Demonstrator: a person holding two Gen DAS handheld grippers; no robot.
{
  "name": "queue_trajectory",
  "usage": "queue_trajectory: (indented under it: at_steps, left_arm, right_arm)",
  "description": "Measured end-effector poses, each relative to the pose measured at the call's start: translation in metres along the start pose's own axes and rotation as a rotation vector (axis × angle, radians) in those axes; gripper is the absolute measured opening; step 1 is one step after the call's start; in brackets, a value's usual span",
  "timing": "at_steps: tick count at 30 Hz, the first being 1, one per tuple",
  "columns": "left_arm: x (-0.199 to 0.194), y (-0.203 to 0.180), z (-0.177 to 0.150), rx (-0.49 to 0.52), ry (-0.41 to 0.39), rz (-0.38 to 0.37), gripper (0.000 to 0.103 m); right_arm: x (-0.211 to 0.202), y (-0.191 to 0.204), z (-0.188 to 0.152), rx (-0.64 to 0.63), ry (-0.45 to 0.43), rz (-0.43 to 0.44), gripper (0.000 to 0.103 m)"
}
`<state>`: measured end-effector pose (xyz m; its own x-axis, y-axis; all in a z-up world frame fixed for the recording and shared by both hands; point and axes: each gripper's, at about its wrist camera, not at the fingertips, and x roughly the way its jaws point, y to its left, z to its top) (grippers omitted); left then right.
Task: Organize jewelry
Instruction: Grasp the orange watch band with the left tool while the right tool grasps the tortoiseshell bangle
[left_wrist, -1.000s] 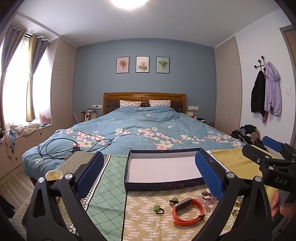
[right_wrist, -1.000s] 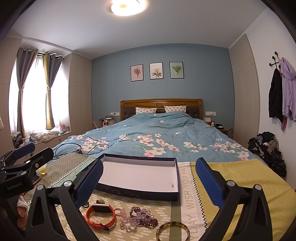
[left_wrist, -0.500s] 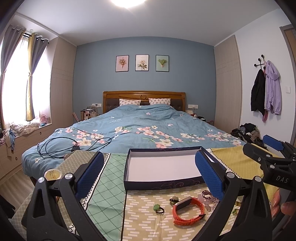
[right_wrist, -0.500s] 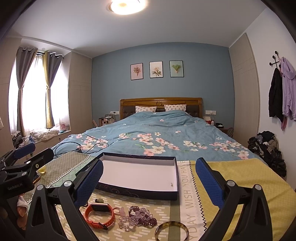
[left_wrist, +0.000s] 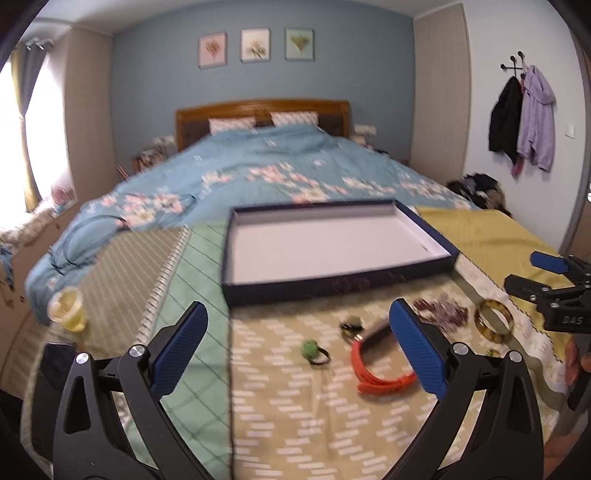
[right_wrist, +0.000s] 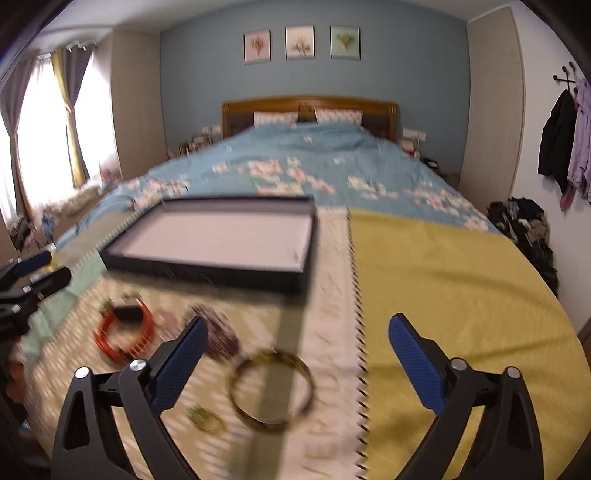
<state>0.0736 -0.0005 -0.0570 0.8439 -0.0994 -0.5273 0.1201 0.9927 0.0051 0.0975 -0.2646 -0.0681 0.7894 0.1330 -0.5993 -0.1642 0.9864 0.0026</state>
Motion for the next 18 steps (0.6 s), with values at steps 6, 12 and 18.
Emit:
queue_trajectory:
  at_steps: [6,12,18]
  left_arm:
    - [0.026,-0.019,-0.013,0.057,0.11,-0.072,0.083]
    - [0.045,-0.022,-0.021,0.056,0.215,-0.136,0.062]
    - [0.052,-0.024,-0.027,0.028,0.287,-0.202,0.032]
  right_arm:
    - [0.01,-0.02,-0.01,0.018,0.106,0.035,0.065]
    - [0.021,-0.019,-0.014,0.001,0.175,0.088,0.037]
    - [0.033,-0.015,-0.012,-0.021,0.222,0.12,0.024]
